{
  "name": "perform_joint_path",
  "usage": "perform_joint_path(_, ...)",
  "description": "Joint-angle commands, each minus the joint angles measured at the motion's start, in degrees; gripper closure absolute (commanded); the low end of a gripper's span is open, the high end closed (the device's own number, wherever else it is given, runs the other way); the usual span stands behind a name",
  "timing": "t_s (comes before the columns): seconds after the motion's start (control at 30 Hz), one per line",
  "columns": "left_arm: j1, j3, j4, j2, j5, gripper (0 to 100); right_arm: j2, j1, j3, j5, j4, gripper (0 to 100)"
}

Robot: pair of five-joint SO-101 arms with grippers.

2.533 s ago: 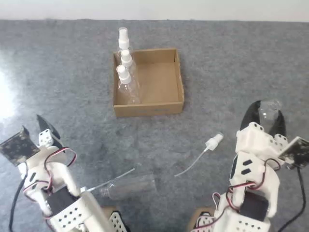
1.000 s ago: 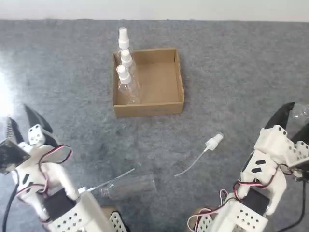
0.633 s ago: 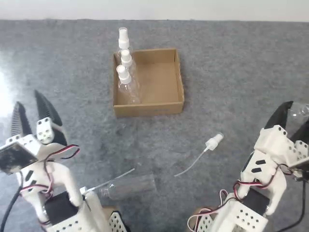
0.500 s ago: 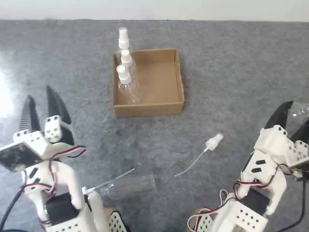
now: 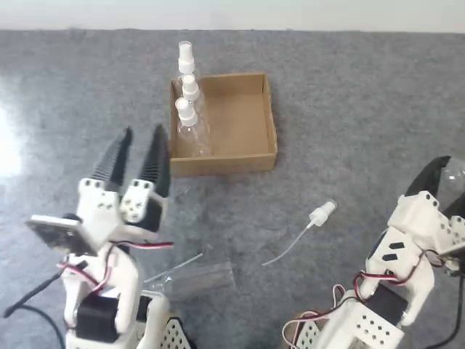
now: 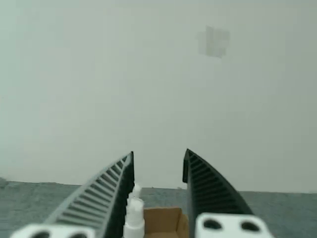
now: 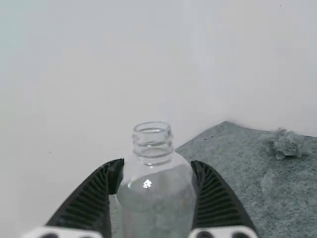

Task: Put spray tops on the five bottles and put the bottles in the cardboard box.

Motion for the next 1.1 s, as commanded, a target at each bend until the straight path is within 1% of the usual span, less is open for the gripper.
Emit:
perform_joint_path(0.0,6.77,-2.86,3.60,0.26,-1.05,84,-0.84,0.75,1.05,0.00,-1.45,97.3)
perform_joint_path(0.1,11.78,-2.86,5.54,0.35,-4.40,81,-0.84,0.84,1.05,0.00,-1.54,97.3)
perform_joint_path(0.2,15.74,-3.03,6.15,0.35,-5.80,81,-0.84,0.84,1.05,0.00,-1.54,97.3)
perform_joint_path(0.27,17.32,-3.03,5.98,0.44,-6.68,81,-0.84,0.84,1.05,0.00,-1.54,97.3)
perform_joint_path(0.37,19.16,-3.65,5.89,2.11,-9.85,81,-0.84,0.84,1.05,0.00,-1.54,97.3)
perform_joint_path(0.7,19.87,-15.52,6.15,24.26,-10.20,81,-0.84,0.84,1.05,0.00,-1.54,97.3)
perform_joint_path(1.07,28.75,-20.18,5.80,40.35,-10.20,81,-0.84,0.75,0.97,0.00,-1.54,97.3)
